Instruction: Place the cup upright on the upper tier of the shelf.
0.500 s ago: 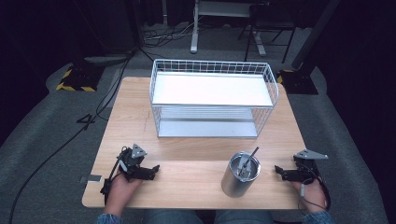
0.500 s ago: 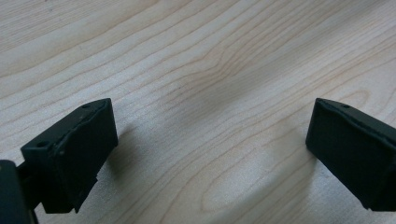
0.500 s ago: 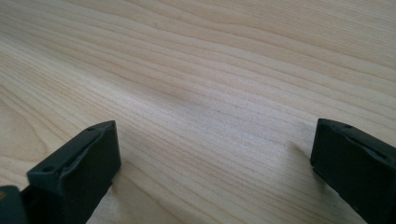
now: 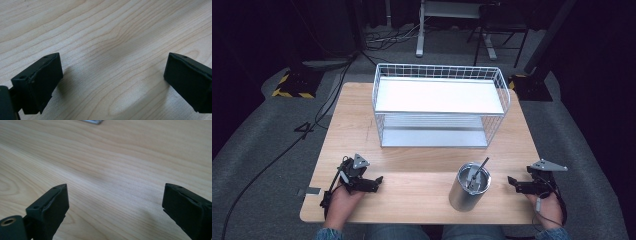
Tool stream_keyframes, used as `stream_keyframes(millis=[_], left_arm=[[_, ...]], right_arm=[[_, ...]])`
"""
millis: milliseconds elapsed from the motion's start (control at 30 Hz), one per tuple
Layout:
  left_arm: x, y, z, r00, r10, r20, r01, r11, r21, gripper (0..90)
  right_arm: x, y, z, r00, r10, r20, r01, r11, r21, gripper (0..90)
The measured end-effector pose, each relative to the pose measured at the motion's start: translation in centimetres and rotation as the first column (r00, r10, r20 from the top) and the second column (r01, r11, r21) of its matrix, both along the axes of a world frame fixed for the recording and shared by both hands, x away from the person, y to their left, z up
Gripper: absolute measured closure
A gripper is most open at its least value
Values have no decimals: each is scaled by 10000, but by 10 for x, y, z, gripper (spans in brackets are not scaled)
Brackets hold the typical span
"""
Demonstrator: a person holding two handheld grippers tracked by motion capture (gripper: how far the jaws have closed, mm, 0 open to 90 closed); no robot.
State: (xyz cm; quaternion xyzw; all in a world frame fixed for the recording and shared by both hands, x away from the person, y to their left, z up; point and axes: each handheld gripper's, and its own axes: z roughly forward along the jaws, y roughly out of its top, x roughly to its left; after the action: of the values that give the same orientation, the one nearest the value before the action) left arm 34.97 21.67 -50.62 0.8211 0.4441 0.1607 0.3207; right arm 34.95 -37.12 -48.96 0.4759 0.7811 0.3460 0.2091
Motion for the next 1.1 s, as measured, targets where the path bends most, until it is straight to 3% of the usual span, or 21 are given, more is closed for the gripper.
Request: stream_keyframes(millis=[133,167,267,500,600,633,667,700,833,967,1100], left_arm=[[0,0,0,10000,-2,-3,2,10000,1,26],[0,0,0,10000,-4,-1,4,10000,3,26],[1,0,0,10000,-1,44,1,10000,-36,26],[1,0,0,10000,3,21,-3,10000,-19,25],[1,0,0,10000,5,23,-5,10000,-19,25],[1,0,0,10000,1,23,-1,10000,-22,25],[1,0,0,10000,1,23,-1,10000,-22,25],[1,0,0,10000,2,32,-2,10000,-24,25],[1,0,0,10000,-18,41,18,10000,-28,25],[1,0,0,10000,-19,42,19,10000,-20,25],[1,0,0,10000,-22,42,22,10000,-21,26]], right_arm=[[-6,5,15,9993,354,129,-356,9992,188,74],[-9,10,25,9978,644,180,-648,9976,238,74],[-13,14,33,9956,908,235,-915,9953,323,75],[-27,29,59,9814,1778,724,-1852,9760,1145,77],[-31,33,65,9767,1966,864,-2056,9722,1121,77],[-36,39,70,9704,2227,931,-2320,9670,1050,77],[-36,39,70,9704,2227,931,-2320,9670,1050,77],[-39,44,75,9641,2501,894,-2587,9604,1030,77],[-44,51,81,9539,2830,995,-2928,9506,1032,77],[-54,63,90,9360,3333,1133,-3455,9316,1133,77],[-59,68,93,9281,3550,1122,-3668,9235,1119,77]])
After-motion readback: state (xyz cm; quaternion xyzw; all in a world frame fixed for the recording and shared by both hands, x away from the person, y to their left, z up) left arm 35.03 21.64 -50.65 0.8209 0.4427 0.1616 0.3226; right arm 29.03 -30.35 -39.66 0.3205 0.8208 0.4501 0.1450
